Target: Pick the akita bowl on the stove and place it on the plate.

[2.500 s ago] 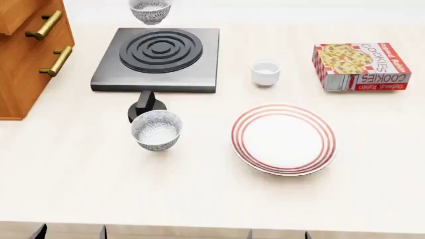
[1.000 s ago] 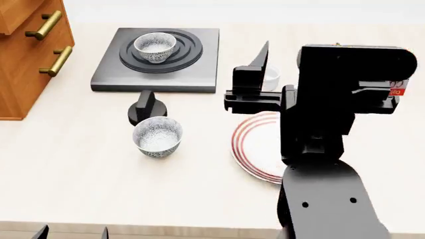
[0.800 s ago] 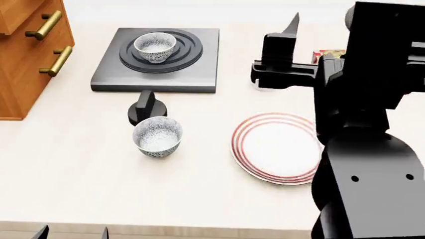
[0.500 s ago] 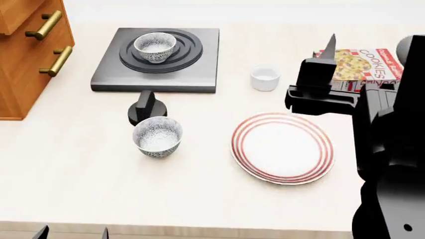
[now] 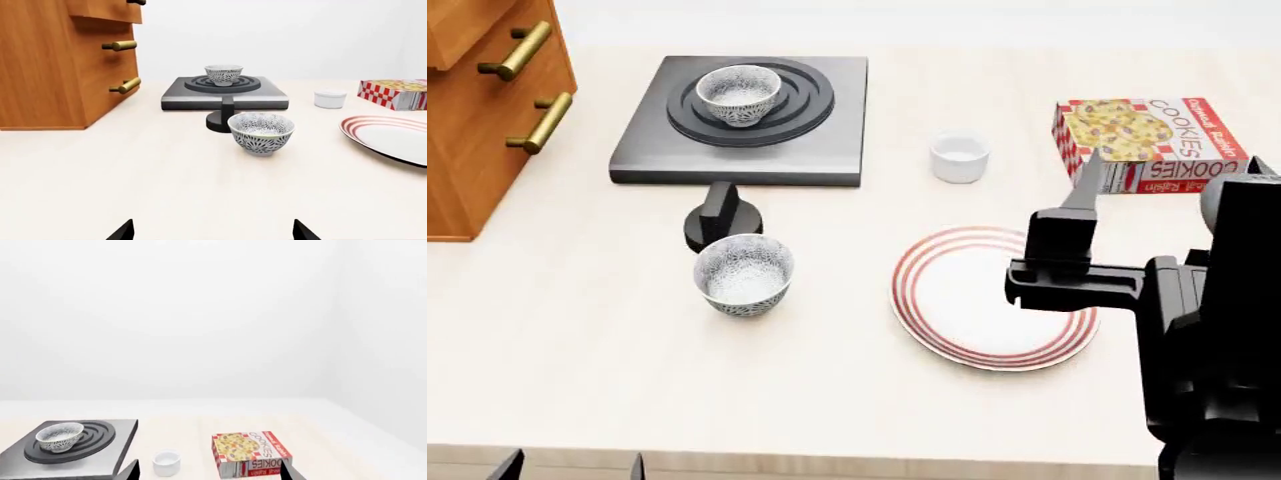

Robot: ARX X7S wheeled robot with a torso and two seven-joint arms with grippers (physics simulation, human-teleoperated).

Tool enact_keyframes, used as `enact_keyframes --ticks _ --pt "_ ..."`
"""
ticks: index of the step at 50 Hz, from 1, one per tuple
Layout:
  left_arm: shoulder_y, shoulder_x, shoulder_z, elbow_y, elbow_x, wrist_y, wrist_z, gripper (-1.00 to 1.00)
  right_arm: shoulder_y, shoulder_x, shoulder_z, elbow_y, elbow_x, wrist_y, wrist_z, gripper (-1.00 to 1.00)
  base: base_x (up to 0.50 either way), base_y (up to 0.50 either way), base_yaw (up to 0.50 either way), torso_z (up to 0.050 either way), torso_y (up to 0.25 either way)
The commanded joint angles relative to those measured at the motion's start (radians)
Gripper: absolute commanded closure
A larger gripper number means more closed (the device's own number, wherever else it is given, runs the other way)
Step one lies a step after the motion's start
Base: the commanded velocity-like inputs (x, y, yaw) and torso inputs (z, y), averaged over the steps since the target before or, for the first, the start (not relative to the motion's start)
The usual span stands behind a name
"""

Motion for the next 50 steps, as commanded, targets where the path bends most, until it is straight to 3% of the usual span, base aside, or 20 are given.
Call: enact_keyframes --ticks 1,10,22,35,50 --pt "-0.014 -0.015 -0.002 0.079 -0.032 -0.067 -0.010 -1.00 -0.027 0.013 -0.014 -0.007 0.001 -0.033 -0.005 -1.00 0.00 0.00 0.00 0.000 0.000" --pt "-0.060 -0.037 0.006 0.198 -0.046 -0.198 -0.027 -1.00 -0.025 0.013 -0.013 -0.011 0.005 -0.026 0.000 -1.00 0.00 0.00 0.00 0.000 0.000" --pt "-0.236 -0.064 -0.004 0.275 -0.079 -0.402 -0.037 -1.00 -0.030 0.016 -0.016 0.001 0.007 -0.044 0.003 -1.00 0.00 0.00 0.00 0.000 0.000" --pt "-0.475 -0.053 0.012 0.171 -0.095 -0.568 -0.040 -1.00 -0.025 0.018 -0.013 -0.007 0.015 -0.031 0.009 -1.00 0.00 0.00 0.00 0.000 0.000" --pt "-0.590 -0.027 -0.011 0.080 -0.146 -0.641 -0.035 -1.00 -0.028 0.020 -0.017 0.006 0.020 -0.046 0.011 -1.00 0.00 0.00 0.00 0.000 0.000"
